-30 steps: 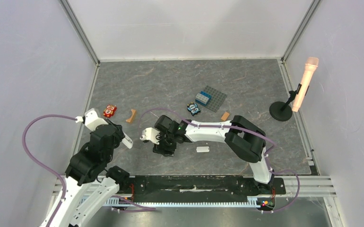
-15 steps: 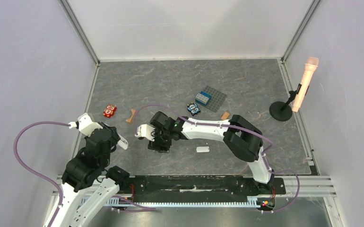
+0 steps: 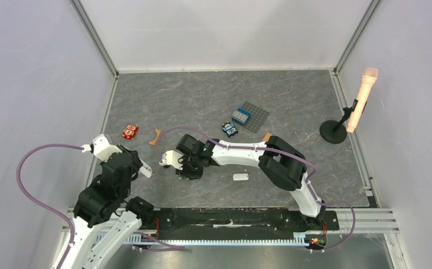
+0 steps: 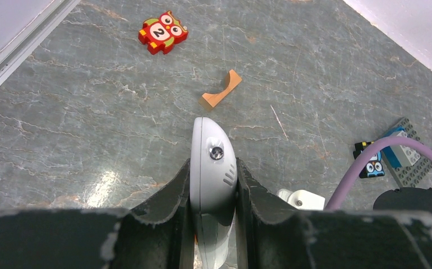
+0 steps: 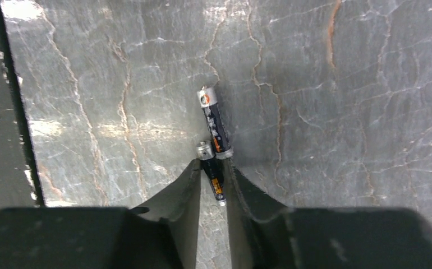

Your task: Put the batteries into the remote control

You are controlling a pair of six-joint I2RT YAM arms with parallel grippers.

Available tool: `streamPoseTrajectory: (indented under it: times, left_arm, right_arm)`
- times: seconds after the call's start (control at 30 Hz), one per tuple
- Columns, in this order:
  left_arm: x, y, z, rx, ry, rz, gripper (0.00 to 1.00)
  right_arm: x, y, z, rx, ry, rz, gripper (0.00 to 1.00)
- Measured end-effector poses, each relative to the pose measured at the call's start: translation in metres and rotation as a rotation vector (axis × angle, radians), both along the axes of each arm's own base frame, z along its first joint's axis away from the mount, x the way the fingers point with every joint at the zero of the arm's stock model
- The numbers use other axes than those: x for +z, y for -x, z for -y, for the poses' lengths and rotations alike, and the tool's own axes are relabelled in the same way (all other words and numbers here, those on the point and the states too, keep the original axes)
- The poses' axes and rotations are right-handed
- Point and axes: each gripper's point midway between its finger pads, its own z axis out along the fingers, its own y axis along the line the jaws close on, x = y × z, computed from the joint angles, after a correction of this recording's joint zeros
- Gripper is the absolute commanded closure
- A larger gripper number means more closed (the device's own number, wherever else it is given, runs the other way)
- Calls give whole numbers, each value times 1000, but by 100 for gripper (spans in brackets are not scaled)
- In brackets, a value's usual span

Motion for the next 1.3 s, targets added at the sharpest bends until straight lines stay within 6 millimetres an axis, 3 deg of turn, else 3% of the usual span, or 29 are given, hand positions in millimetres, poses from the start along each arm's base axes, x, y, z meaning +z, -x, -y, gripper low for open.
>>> streamPoseTrajectory:
  times: [0.17,0.33,0.47,0.6,0.73,0.83,0.97,1.1,1.3]
  left_arm:
    - [-1,1,0,1,2,-3,98]
    - [-1,1,1,-6,8,-4,98]
    - [-1,1,10,-47,39,6,98]
    - [-6,-5,33,-152,101,26,98]
    - [-14,-11,73,-340,182,60,98]
    - [-13,-15,112,-525,263,111,98]
    - [2,-14,162,-776,370,216,98]
    - [27,-15,194,-945,451,316,98]
    - [55,-18,224,-1085,569,398,98]
  right_arm:
    - [0,3,1,-10,17,-14,95]
    - [1,4,10,-36,30,-9,97]
    - [4,10,41,-93,65,-16,97]
    - [25,16,74,-188,32,-36,98]
    - [66,19,101,-294,-116,-24,98]
    - [113,23,115,-378,-298,-3,97]
    - [185,29,121,-463,-603,0,96]
    - [243,36,127,-514,-864,-47,96]
    - [276,44,119,-523,-1008,-113,95]
